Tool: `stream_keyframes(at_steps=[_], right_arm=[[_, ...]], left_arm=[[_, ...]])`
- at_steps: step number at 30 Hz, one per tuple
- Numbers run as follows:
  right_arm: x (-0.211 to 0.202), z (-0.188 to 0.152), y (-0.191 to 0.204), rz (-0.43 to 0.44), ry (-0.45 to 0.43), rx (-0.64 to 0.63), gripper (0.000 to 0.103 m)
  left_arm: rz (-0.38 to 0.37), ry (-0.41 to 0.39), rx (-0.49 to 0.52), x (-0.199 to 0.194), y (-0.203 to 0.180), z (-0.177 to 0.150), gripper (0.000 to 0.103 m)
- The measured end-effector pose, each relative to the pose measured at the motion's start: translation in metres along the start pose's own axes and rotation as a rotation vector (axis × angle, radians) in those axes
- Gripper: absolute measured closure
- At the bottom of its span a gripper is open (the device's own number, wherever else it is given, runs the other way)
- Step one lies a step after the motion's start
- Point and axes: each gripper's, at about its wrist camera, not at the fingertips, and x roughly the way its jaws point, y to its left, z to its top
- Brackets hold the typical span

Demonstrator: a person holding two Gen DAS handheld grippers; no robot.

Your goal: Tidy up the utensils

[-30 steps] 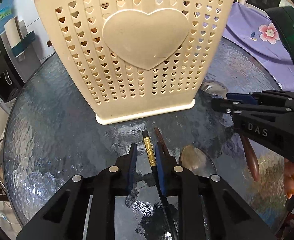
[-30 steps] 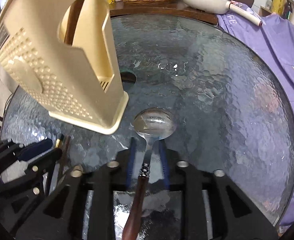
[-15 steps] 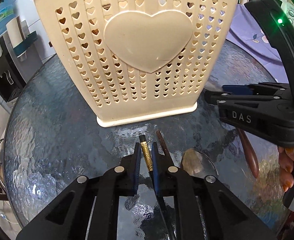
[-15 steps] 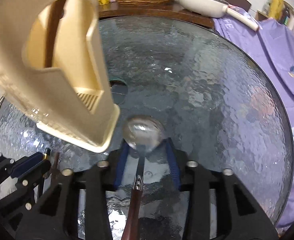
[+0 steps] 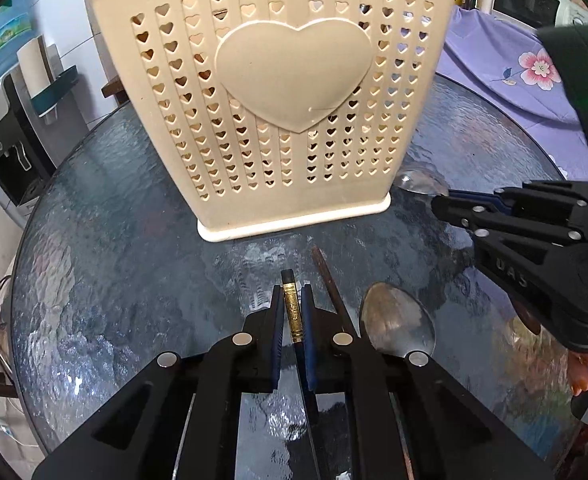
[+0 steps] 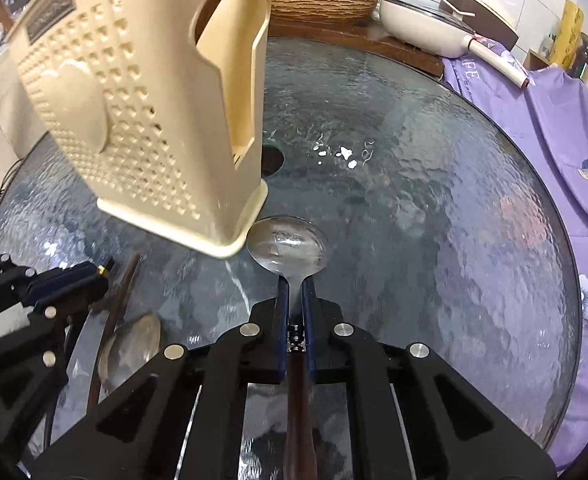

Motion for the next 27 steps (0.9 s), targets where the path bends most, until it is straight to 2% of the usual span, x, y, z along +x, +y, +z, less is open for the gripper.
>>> stream_keyframes(at_steps=[13,20,27], right_arm=[[-0.065,-0.022,-0.005,0.162,-0.171,0.086,0.096],[-0.097,-0.028,-0.006,0.231,-0.256,0.106,0.096],[-0.125,-0.029,-0.009,0.252,-0.325,0.119,0.096]], left_arm=[[-0.047,-0.039,-0.047,-0.023,0.013,-0.021,0.096],[-0.08,-0.13,-0.06,-0.067,0.023,-0.025,0.096],[-0.117,-0.223,-0.071,-0.11,0.028,-0.019,0.096]])
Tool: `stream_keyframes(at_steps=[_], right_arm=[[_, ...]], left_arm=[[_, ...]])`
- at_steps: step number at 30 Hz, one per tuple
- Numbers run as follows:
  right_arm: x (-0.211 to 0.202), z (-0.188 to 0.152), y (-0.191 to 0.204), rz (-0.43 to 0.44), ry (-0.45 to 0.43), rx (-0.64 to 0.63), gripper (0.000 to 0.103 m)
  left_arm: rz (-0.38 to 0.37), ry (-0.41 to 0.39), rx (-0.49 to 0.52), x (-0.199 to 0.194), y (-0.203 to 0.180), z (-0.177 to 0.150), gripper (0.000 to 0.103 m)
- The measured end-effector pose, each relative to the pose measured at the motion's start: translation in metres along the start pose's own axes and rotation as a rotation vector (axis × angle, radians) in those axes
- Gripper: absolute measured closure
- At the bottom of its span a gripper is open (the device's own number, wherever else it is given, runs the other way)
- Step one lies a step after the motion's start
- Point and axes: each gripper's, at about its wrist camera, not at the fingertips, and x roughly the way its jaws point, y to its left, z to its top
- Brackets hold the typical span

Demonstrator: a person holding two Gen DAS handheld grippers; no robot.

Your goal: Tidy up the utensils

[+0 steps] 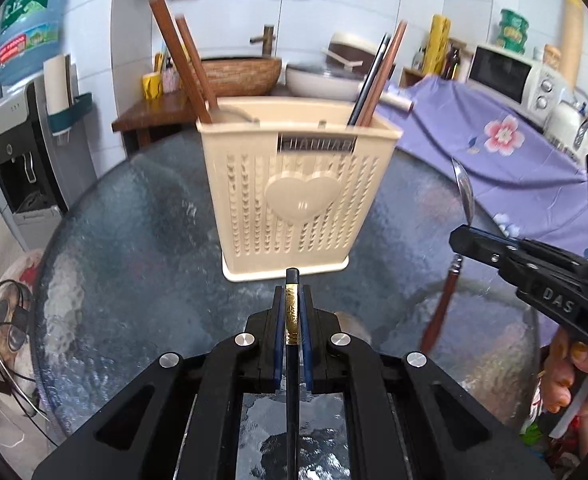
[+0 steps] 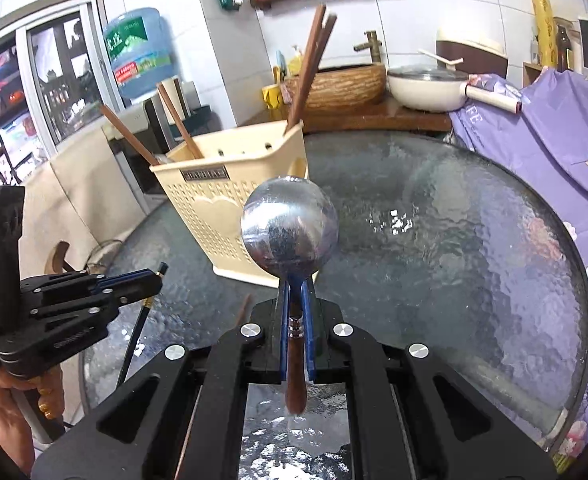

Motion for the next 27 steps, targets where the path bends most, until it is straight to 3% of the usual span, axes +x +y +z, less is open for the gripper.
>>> stream_keyframes(at_steps=[14,27], right_arm=[[-0.046,0.018,0.022,0.043,-0.132,-0.051,0.096],[-0.067,0.031,0.038,0.063,-0.181,-0.098,0.096]], left_arm=[[-0.032,-0.106,-0.003,-0.044,-0.007,0.014,0.096],[-0.042,-0.226,-0.003,-0.091,-0.003,0.034,0.096]])
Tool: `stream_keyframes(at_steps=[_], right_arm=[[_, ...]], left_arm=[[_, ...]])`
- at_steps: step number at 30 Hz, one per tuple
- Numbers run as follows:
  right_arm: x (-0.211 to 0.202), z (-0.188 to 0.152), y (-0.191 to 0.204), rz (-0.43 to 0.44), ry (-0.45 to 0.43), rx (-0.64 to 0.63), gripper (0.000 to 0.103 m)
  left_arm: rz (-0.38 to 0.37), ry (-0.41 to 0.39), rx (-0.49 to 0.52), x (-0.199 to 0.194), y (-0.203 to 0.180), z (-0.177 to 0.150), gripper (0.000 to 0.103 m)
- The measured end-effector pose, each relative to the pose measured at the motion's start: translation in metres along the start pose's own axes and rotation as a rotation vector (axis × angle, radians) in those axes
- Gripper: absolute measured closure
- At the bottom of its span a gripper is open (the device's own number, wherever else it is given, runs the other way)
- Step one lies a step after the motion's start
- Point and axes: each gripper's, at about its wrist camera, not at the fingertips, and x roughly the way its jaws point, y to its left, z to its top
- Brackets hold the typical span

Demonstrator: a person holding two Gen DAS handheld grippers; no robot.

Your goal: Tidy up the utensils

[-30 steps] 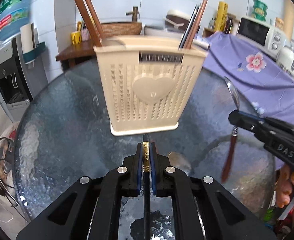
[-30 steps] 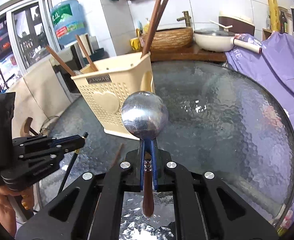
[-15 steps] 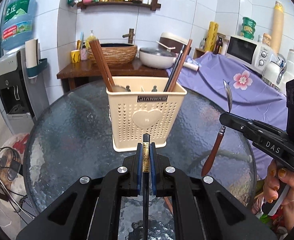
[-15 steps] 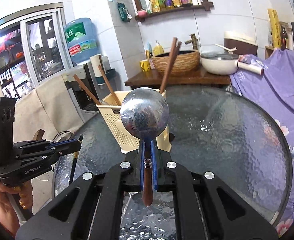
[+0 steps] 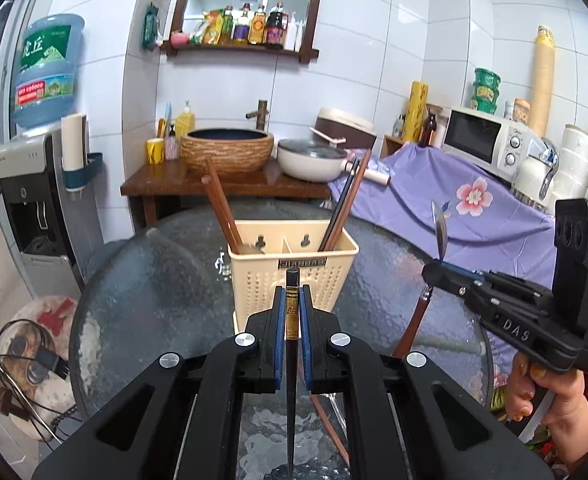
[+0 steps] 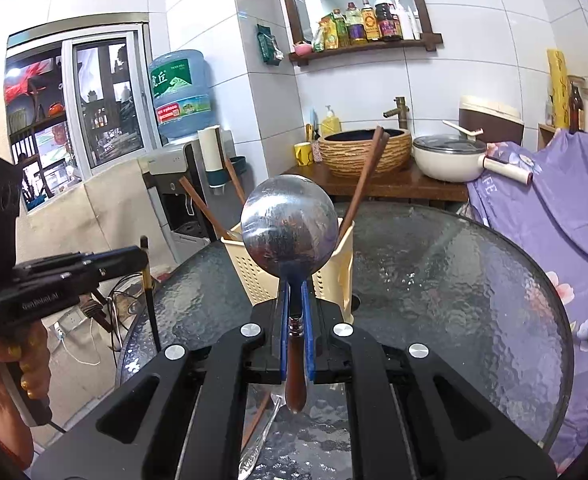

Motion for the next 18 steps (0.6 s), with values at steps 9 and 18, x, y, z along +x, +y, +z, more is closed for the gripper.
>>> stream_keyframes(at_steps=[9,18], right_arm=[[0.006,0.014,-0.004,0.013,-0.001,0.01,0.096],[0.014,0.047,-0.003,0.018,-0.027,0.011,0.096]], left_arm=[[0.008,-0.045,0.028,-0.006,-0.007,0.022,0.096],[-0.002,-0.068,0.037,-0.006,-0.014,0.067,0.096]])
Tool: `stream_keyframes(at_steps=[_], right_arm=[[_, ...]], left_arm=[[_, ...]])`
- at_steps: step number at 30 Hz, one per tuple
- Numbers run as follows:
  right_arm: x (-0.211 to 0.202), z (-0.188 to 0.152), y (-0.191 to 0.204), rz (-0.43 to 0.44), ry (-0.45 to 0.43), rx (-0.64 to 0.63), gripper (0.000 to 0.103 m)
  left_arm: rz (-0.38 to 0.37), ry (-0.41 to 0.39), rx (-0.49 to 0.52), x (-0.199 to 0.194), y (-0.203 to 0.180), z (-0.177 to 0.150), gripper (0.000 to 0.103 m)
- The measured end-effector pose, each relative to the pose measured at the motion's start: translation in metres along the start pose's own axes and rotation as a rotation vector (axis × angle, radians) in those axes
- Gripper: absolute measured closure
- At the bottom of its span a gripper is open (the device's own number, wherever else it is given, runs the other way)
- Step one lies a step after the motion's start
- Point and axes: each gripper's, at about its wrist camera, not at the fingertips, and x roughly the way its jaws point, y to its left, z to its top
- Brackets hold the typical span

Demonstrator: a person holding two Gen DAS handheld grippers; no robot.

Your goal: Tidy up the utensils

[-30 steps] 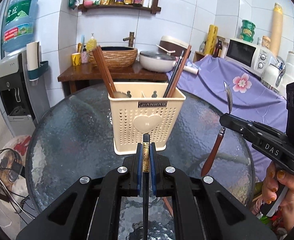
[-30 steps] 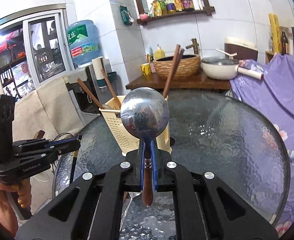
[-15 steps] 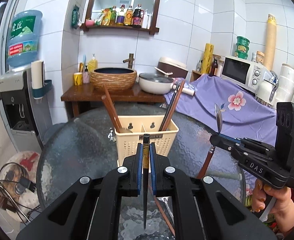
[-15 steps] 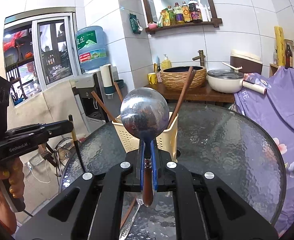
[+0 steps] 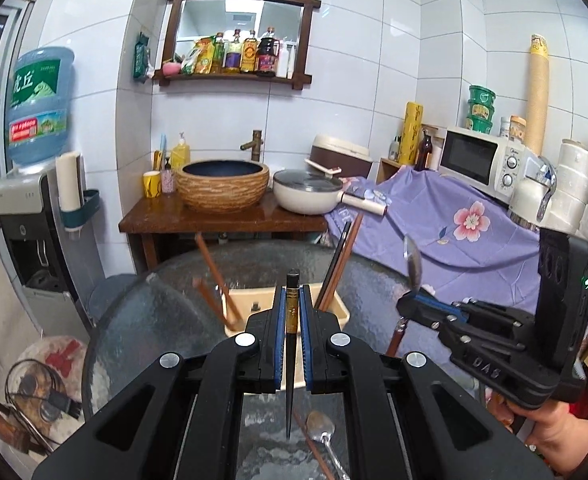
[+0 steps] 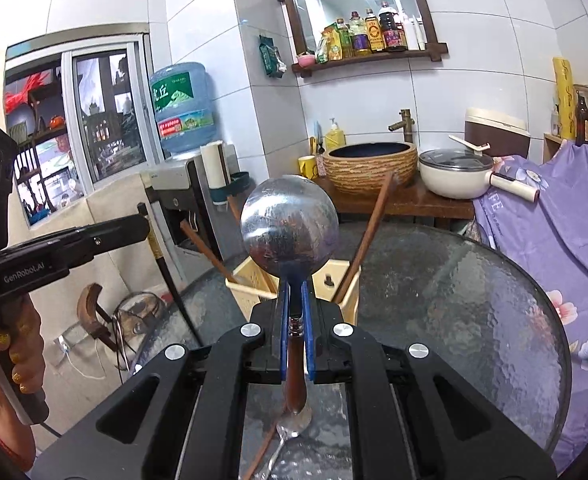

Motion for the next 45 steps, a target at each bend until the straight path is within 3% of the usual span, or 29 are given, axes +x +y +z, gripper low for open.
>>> stream_keyframes(at_steps=[7,12,19,29,37,45], right_arm=[[0.005,0.038,0.006,-0.007,-0.043,0.001,0.096],[0.014,0.07,0.013,-0.046,-0.086,-0.019,0.096],[0.036,0.094,0.015,-0.089,-0.098,-0.012,0.096],[0.083,0.049,0.001,-0.141,-0.062,0.023,0.096],[0.098,0.002,-0.007,-0.158,-0.028,0.023,0.096],[0.104,-0.02,-0.01,-0.159,-0.007,0.023,0.096]], left_arm=[[0.019,-0.063,0.019,-0.016,-0.005,0.041,0.096],[0.043,-0.109,-0.022,-0.02,-0.005,0.085,0.096],[0.143,-0.151,-0.056,-0.003,-0.003,0.132,0.096],[0.158,-0.065,-0.109,0.059,0.01,0.089,0.096],[0.154,0.019,-0.085,0.084,0.01,0.047,0.096],[0.147,0.084,-0.075,0.1,0.016,0.024,0.096]])
